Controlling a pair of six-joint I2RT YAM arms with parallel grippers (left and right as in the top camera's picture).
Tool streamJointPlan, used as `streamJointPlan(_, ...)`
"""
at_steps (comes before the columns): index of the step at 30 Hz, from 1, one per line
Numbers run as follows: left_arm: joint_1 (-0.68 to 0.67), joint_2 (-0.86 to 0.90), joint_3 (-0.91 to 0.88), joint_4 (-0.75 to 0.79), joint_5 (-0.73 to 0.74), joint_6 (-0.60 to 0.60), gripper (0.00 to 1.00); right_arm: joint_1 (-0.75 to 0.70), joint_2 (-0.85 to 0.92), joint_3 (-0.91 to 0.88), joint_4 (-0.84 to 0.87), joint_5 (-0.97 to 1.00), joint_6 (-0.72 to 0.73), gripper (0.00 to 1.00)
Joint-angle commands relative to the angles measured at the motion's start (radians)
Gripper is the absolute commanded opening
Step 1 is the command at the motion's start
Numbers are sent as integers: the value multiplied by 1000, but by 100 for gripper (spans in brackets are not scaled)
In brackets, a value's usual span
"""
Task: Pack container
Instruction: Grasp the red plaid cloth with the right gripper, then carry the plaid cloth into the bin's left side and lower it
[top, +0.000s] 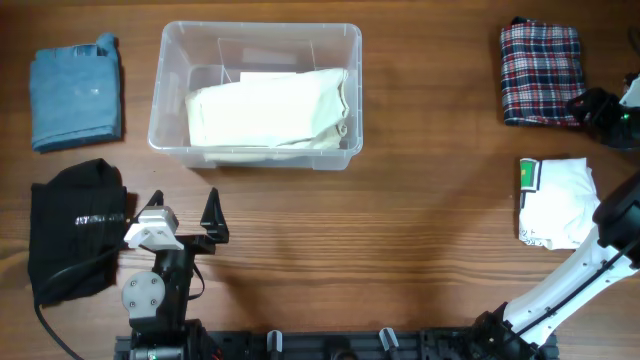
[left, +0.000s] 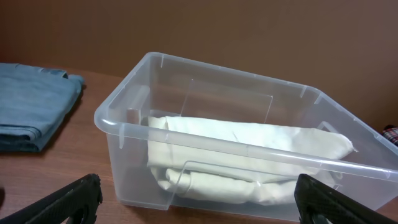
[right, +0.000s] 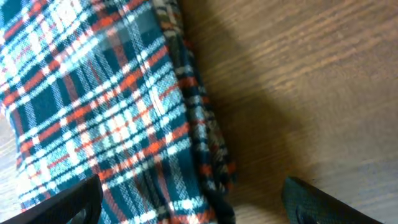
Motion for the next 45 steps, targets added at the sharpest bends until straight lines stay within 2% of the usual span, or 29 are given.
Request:
streamJointPlan(1, -5, -7, -6, -1, -6, 16, 100, 5, 48, 6, 20, -62, -14, 91)
streamJointPlan(7, -5, -7, -6, -1, -6, 16, 100, 19, 66, 6, 56, -96, -14, 90)
streamJointPlan(13, -5, -7, -6, -1, -6, 16, 100, 79, 71, 6, 89, -132, 13, 74)
streamJointPlan(14, -5, -7, -6, -1, -6, 16, 100, 90, 71, 6, 93, -132, 13, 69)
streamJointPlan(17, -5, -7, -6, -1, -6, 16, 100, 111, 71, 6, 91, -132, 18, 47)
streamJointPlan(19, -5, -7, -6, -1, -6, 16, 100, 113, 71, 6, 82, -132, 51, 29)
streamJointPlan(20, -5, -7, -6, -1, -6, 16, 100, 113, 70, 6, 72, -132, 74, 11)
streamJointPlan(21, -5, -7, -6, -1, -6, 16, 100, 113, 68, 6, 62, -132, 99, 4)
streamJointPlan(27, -5, -7, -6, -1, -6, 16, 100, 163, -26, 6, 8, -206, 105, 4)
streamJointPlan(29, -5, -7, -6, -1, -6, 16, 100, 230, -114, 6, -8, -201, 56, 4)
streamJointPlan(34, -5, -7, -6, -1, -6, 16, 100, 405, -359, 6, -23, -198, 50, 4)
streamJointPlan(37, -5, -7, -6, -1, -6, 16, 100, 541, -505, 6, -30, -99, 62, 4)
streamJointPlan(40, -5, -7, -6, -1, -6, 16, 100, 662, -592, 6, -29, -16, 60, 4)
streamJointPlan(45, -5, -7, -6, -1, -6, 16, 100, 828, -660, 6, -18, -14, -29, 4)
